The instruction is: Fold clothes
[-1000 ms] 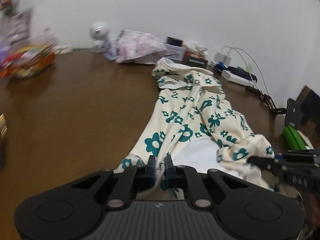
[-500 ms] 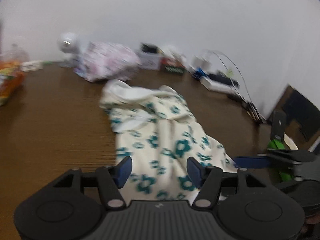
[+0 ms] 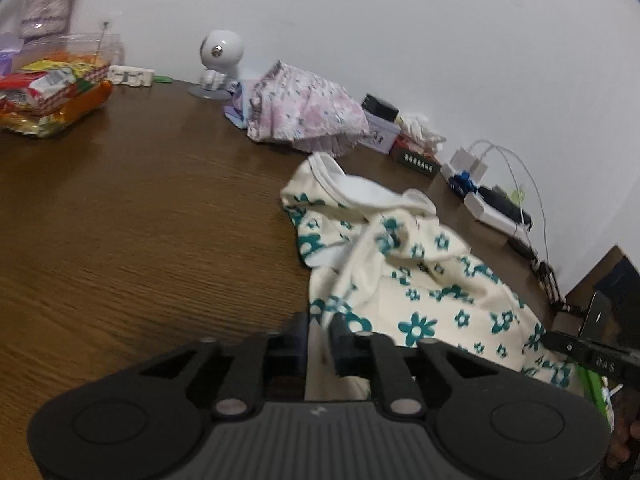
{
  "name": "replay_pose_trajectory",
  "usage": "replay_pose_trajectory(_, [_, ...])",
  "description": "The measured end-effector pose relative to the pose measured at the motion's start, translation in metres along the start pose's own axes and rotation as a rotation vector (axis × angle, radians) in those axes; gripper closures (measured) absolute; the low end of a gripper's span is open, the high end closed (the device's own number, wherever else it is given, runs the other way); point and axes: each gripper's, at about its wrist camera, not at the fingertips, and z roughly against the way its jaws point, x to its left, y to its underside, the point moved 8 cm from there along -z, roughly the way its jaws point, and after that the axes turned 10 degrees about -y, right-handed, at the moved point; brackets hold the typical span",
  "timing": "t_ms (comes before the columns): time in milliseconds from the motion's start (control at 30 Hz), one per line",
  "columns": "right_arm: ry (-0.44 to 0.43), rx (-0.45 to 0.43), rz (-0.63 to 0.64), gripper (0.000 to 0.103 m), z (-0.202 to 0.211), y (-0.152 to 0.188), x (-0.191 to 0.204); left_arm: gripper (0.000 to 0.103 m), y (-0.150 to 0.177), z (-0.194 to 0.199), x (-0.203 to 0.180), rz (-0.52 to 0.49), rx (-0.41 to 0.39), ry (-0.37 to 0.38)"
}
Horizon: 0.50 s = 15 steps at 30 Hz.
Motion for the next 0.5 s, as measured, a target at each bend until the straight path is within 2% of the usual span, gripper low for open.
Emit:
replay_pose_trajectory(33, [-0.011, -0.019, 0.003, 0.079, 0.005, -0.002, 0.003, 0.082, -0.003, 0.003, 0.0, 0.001, -0.011, -0.002])
replay_pose_trajectory(67, [-0.032, -0.044, 0.011, 0.062, 0.01, -0.007, 0.009, 0.072, -0.008, 0.006, -0.003, -0.014, -0.02, -0.006])
replay_pose_trajectory(100, [-0.055, -0.064, 0.026, 0.056, 0.013, -0.012, 0.014, 0.064, -0.014, 0.005, -0.007, -0.032, -0.026, -0.011])
replay_pose_trajectory(133, [-0.071, -0.068, 0.041, 0.052, 0.012, -0.019, 0.019, 0.047, -0.019, 0.004, -0.011, -0.05, -0.029, -0.014])
replay_pose_trajectory(167, [-0.086, -0.07, 0.055, 0.052, 0.011, -0.026, 0.023, 0.038, -0.022, -0.003, -0.018, -0.078, -0.018, -0.007])
replay_pose_trajectory(267, [-0.135, -0.008, 0.078, 0.051, -0.022, -0.043, 0.035, 0.038, -0.033, -0.024, -0.04, -0.157, 0.015, 0.017])
replay_pose_trajectory(333, [-0.153, 0.033, 0.093, 0.051, -0.045, -0.052, 0.04, 0.039, -0.034, -0.041, -0.05, -0.173, 0.066, 0.04])
replay_pose_trajectory(367, [-0.155, 0.046, 0.09, 0.05, -0.056, -0.056, 0.041, 0.046, -0.032, -0.05, -0.055, -0.181, 0.098, 0.06])
replay_pose_trajectory(400, [-0.175, 0.072, 0.077, 0.05, -0.067, -0.056, 0.042, 0.059, -0.03, -0.056, -0.057, -0.178, 0.117, 0.068])
replay_pose_trajectory(433, [-0.199, 0.101, 0.062, 0.05, -0.078, -0.055, 0.043, 0.097, -0.03, -0.059, -0.054, -0.16, 0.115, 0.063])
replay_pose_trajectory(467, [-0.223, 0.13, 0.048, 0.055, -0.089, -0.053, 0.044, 0.099, -0.03, -0.062, -0.05, -0.141, 0.112, 0.059])
replay_pose_trajectory(500, [-0.254, 0.169, 0.015, 0.068, -0.1, -0.049, 0.043, 0.099, -0.03, -0.064, -0.046, -0.118, 0.107, 0.053])
